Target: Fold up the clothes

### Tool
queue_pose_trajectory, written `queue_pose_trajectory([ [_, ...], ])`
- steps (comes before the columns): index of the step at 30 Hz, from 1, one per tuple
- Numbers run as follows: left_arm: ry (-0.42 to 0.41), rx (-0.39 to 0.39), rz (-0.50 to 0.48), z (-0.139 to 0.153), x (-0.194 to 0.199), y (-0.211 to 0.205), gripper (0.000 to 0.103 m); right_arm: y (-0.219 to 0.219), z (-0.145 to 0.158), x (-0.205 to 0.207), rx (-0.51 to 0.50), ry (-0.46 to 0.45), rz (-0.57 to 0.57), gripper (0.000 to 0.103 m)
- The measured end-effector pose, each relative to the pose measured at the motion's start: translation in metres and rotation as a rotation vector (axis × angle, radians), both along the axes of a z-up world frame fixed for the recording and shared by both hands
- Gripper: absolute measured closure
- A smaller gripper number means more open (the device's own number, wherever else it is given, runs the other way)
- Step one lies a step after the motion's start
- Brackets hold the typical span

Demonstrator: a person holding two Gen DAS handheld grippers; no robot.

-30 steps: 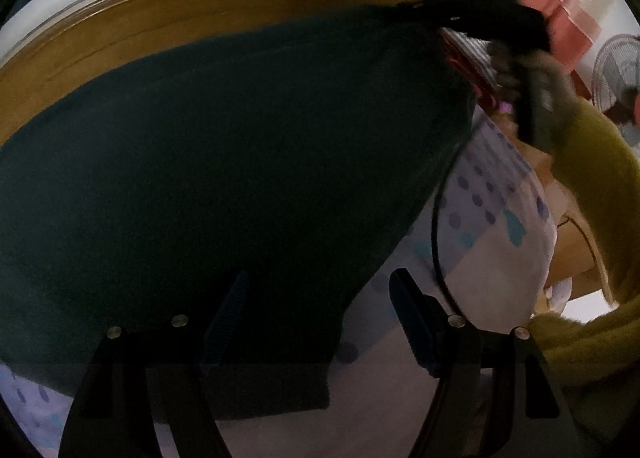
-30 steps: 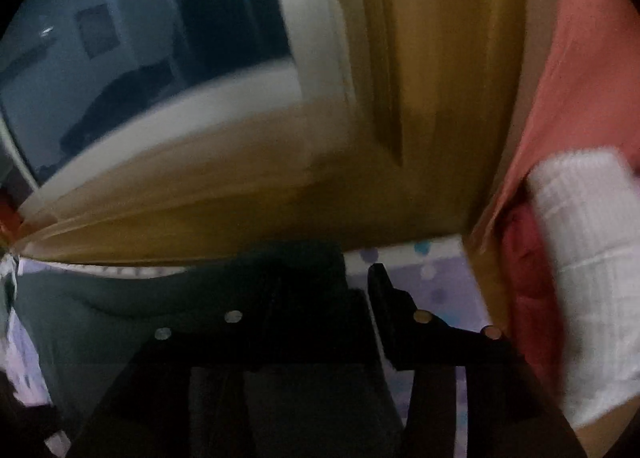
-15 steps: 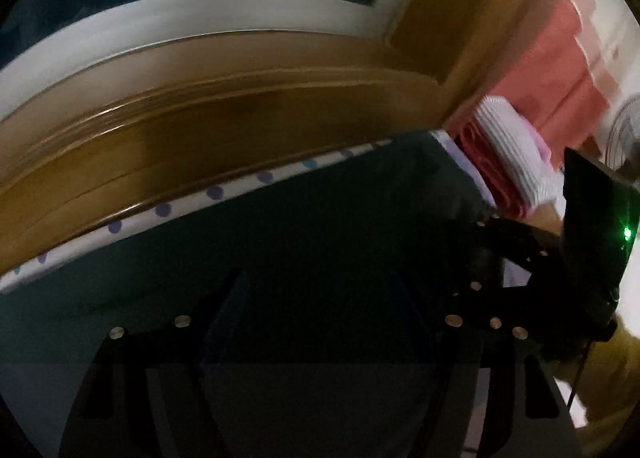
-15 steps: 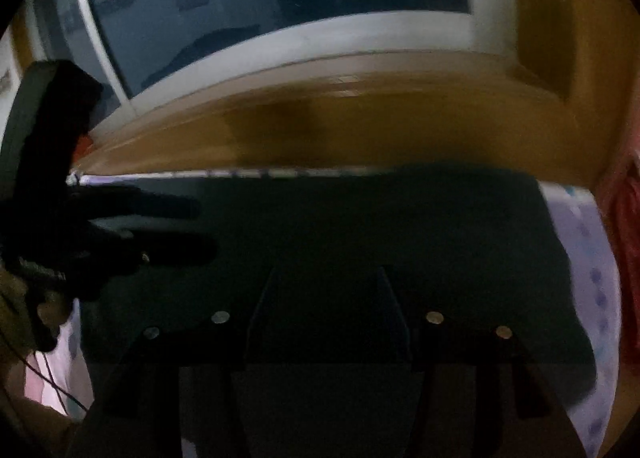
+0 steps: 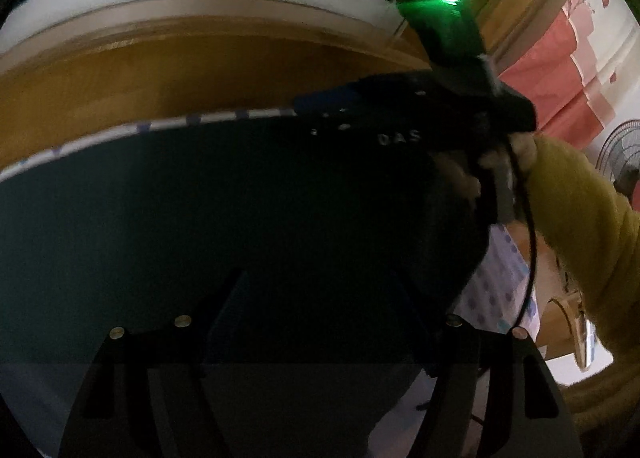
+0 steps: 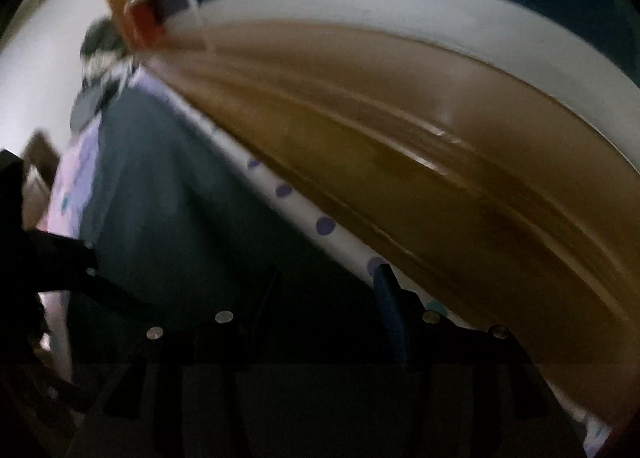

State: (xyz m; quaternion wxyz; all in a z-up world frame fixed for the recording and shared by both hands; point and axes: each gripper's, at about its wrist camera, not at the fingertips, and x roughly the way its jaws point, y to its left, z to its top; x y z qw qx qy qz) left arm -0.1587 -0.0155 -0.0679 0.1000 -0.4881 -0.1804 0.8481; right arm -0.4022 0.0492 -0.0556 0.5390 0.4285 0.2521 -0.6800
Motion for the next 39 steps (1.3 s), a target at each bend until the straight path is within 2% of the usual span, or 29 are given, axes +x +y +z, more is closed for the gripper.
queue_pose_trajectory([
  [1, -0.005, 0.003, 0.004, -0.002, 0.002, 0.0, 0.031, -0.003, -0.004, 0.002, 0.024, 0.008, 0.027, 0.061],
  [2, -0.01, 0.006, 0.006, -0.003, 0.004, 0.0, 0.031, -0.006, -0.007, 0.004, 0.037, 0.013, 0.046, 0.083],
  [3, -0.015, 0.01, 0.008, -0.004, 0.006, 0.001, 0.031, -0.006, -0.008, 0.008, 0.043, 0.031, 0.063, 0.096],
  [6, -0.029, 0.033, -0.005, -0.005, 0.012, 0.006, 0.031, -0.007, -0.007, 0.02, 0.047, 0.111, 0.079, 0.098],
  [13, -0.066, 0.09, -0.071, -0.011, 0.027, 0.03, 0.031, -0.006, -0.014, -0.005, -0.051, 0.135, -0.174, 0.1],
  [14, -0.06, 0.095, -0.067, -0.011, 0.029, 0.029, 0.031, -0.006, -0.017, -0.005, -0.04, 0.146, -0.182, 0.103],
  [17, -0.057, 0.095, -0.061, -0.008, 0.027, 0.03, 0.031, -0.004, -0.023, -0.003, -0.019, 0.185, -0.185, 0.103],
  [19, -0.056, 0.088, -0.058, -0.005, 0.024, 0.031, 0.031, 0.002, -0.012, 0.008, -0.028, 0.197, -0.178, 0.103],
  [20, -0.056, 0.086, -0.051, -0.004, 0.024, 0.03, 0.031, 0.01, -0.002, 0.012, -0.053, 0.169, -0.198, 0.102],
  [22, -0.054, 0.082, -0.033, -0.002, 0.025, 0.025, 0.031, 0.029, 0.015, 0.021, -0.104, 0.1, -0.24, 0.101],
  [25, -0.059, 0.09, -0.018, -0.003, 0.028, 0.016, 0.031, 0.074, 0.022, 0.047, -0.136, 0.039, -0.296, 0.092],
  [27, -0.056, 0.081, -0.023, -0.004, 0.032, 0.015, 0.031, 0.112, 0.021, 0.063, -0.141, 0.02, -0.339, 0.068],
  [28, -0.056, 0.065, -0.028, -0.004, 0.032, 0.017, 0.031, 0.127, 0.013, 0.074, -0.12, 0.034, -0.376, 0.063],
  [31, -0.047, 0.015, -0.051, 0.0, 0.032, 0.022, 0.028, 0.154, -0.017, 0.101, -0.02, 0.09, -0.474, 0.06],
  [32, -0.041, -0.005, -0.064, 0.002, 0.032, 0.023, 0.027, 0.161, -0.027, 0.106, -0.022, 0.085, -0.486, 0.06],
  [34, -0.031, -0.061, -0.092, 0.003, 0.033, 0.029, 0.022, 0.178, -0.032, 0.114, -0.139, 0.085, -0.479, 0.06],
  [35, -0.029, -0.093, -0.105, 0.003, 0.034, 0.034, 0.021, 0.171, -0.034, 0.114, -0.138, 0.078, -0.491, 0.06],
  [36, -0.026, -0.125, -0.117, 0.003, 0.034, 0.039, 0.021, 0.164, -0.035, 0.114, -0.137, 0.071, -0.503, 0.055],
  [37, -0.031, -0.16, -0.126, 0.004, 0.032, 0.043, 0.021, 0.157, -0.037, 0.115, -0.136, 0.063, -0.514, 0.051],
  [38, -0.042, -0.174, -0.122, 0.005, 0.032, 0.044, 0.021, 0.15, -0.038, 0.115, -0.135, 0.056, -0.526, 0.041],
  [39, -0.055, -0.182, -0.113, 0.006, 0.032, 0.045, 0.021, 0.152, -0.034, 0.116, -0.129, 0.053, -0.545, 0.038],
])
